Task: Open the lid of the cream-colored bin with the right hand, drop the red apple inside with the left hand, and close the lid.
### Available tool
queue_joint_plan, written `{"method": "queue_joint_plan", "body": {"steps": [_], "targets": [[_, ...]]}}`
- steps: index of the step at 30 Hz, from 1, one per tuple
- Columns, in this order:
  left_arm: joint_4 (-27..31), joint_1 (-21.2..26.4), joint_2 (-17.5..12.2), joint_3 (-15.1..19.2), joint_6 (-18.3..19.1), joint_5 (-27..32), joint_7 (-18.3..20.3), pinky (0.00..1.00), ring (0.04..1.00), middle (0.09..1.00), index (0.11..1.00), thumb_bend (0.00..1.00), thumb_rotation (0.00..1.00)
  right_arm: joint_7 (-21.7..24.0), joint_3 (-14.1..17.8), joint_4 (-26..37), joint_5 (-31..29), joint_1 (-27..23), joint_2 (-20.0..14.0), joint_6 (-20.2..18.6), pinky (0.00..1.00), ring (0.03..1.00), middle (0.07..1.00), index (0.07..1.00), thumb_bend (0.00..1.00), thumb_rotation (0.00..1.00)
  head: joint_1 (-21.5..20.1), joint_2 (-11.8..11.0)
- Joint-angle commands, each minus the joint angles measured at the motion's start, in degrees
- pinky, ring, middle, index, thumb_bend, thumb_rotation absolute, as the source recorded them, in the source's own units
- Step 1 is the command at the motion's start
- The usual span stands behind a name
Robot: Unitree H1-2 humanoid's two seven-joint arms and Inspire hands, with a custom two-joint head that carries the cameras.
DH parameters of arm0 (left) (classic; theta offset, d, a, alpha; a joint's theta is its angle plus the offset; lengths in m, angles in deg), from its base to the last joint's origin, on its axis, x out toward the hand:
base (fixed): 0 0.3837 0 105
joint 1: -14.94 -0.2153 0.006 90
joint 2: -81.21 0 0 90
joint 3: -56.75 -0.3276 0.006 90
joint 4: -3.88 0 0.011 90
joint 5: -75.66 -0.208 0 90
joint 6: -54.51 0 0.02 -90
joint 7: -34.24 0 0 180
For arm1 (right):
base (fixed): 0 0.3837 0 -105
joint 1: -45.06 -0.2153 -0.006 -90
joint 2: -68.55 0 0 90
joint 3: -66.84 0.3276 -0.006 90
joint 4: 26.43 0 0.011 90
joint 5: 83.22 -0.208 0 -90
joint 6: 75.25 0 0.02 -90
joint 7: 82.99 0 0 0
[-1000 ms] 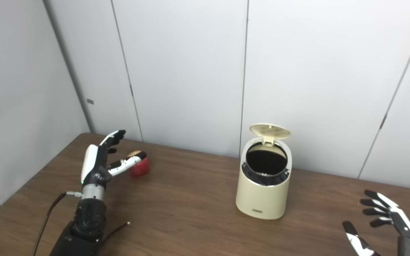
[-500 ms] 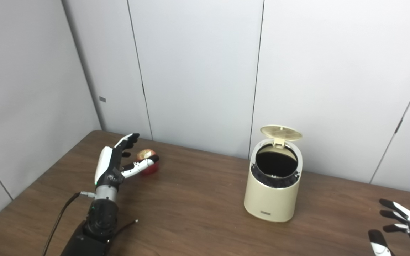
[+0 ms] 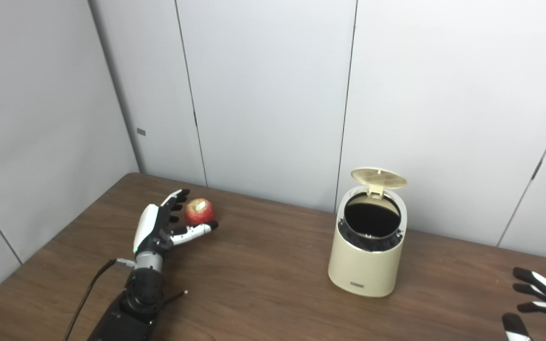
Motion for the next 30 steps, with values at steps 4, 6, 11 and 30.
{"method": "queue_joint_plan", "body": {"steps": [4, 6, 11, 30], "targets": [[-2.0, 4.1, -2.4, -1.05, -0.22, -2.6, -3.23, 0.68, 0.794, 0.842, 0.872, 1.0, 0.33, -0.24, 0.22, -2.11, 0.73, 1.03, -0.82, 1.78, 0.49, 0.669, 0.73, 0.716, 0.55, 0.91, -0.12, 0.16], [-3.55, 4.85, -2.51, -1.49, 0.11, -2.77, -3.54, 0.65, 0.781, 0.844, 0.866, 1.0, 0.32, -0.24, 0.06, -1.88, 0.62, 1.1, -0.93, 1.78, 0.5, 0.673, 0.732, 0.711, 0.56, 0.92, -0.27, 0.27], [-5.95, 6.33, -2.74, -2.71, 1.04, -2.7, -3.58, 0.67, 0.797, 0.849, 0.861, 1.0, 0.32, -0.8, -0.51, -1.85, 0.49, 1.16, -1.26, 1.79, 0.5, 0.676, 0.731, 0.709, 0.57, 0.92, -0.78, 0.27], [-7.31, 9.62, -2.52, -6.53, 3.52, -2.56, -3.8, 0.6, 0.752, 0.843, 0.861, 1.0, 0.28, -0.31, -0.76, -0.64, 0.23, 1.55, -1.49, 1.78, 0.5, 0.674, 0.731, 0.699, 0.61, 0.91, -1.69, 0.73]]}}
